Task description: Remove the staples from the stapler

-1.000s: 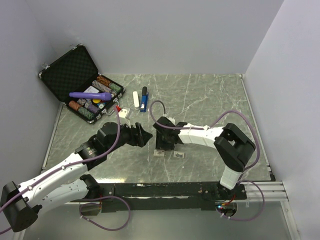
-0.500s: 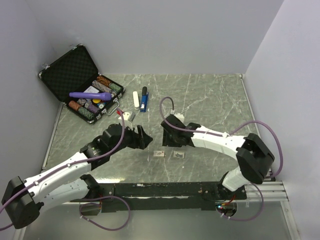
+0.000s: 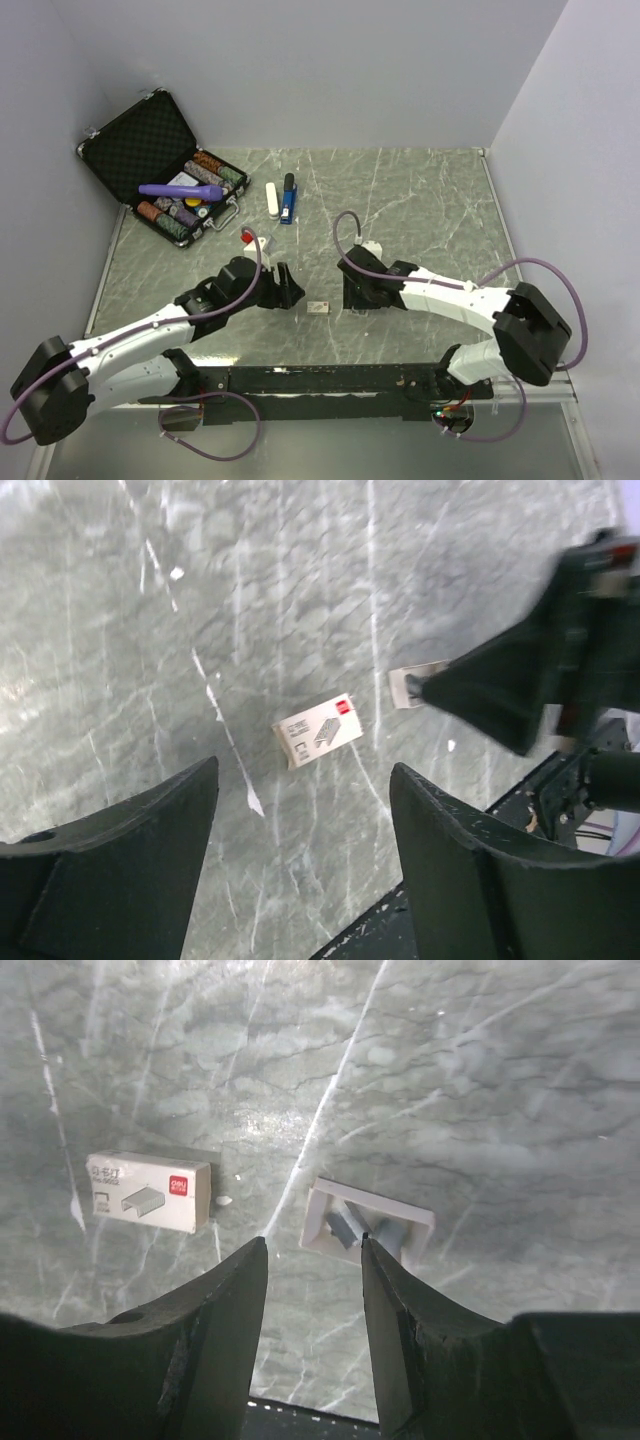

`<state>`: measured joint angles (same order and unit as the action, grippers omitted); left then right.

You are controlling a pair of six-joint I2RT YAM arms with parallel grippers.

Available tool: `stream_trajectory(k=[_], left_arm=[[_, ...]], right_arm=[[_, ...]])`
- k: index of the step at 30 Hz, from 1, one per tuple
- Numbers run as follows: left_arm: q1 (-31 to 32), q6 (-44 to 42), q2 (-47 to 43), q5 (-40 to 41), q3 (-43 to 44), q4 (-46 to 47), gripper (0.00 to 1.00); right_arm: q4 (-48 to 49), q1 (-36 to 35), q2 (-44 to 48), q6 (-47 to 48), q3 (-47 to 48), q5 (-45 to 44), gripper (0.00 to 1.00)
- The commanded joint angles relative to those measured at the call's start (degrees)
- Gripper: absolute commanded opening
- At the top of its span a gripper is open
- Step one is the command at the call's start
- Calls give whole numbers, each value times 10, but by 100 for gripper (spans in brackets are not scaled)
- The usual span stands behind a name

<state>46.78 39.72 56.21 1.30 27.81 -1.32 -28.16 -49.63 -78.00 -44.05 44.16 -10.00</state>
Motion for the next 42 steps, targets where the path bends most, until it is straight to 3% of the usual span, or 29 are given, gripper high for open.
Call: stream_trajectory(k=[1, 8, 16, 42], left_arm=[[3, 21, 32, -8, -2, 42, 72], [4, 31, 93, -42, -14, 84, 64], [4, 32, 162, -61, -7, 101, 63], [14, 31, 232, -68, 7, 130, 63]], right_arm=[[-27, -1, 49, -15, -14, -41, 50], [-69, 1, 97, -31, -35, -73, 51], [-71, 24, 100, -33, -43, -63, 51], [-4, 54, 57, -38, -72, -35, 47]])
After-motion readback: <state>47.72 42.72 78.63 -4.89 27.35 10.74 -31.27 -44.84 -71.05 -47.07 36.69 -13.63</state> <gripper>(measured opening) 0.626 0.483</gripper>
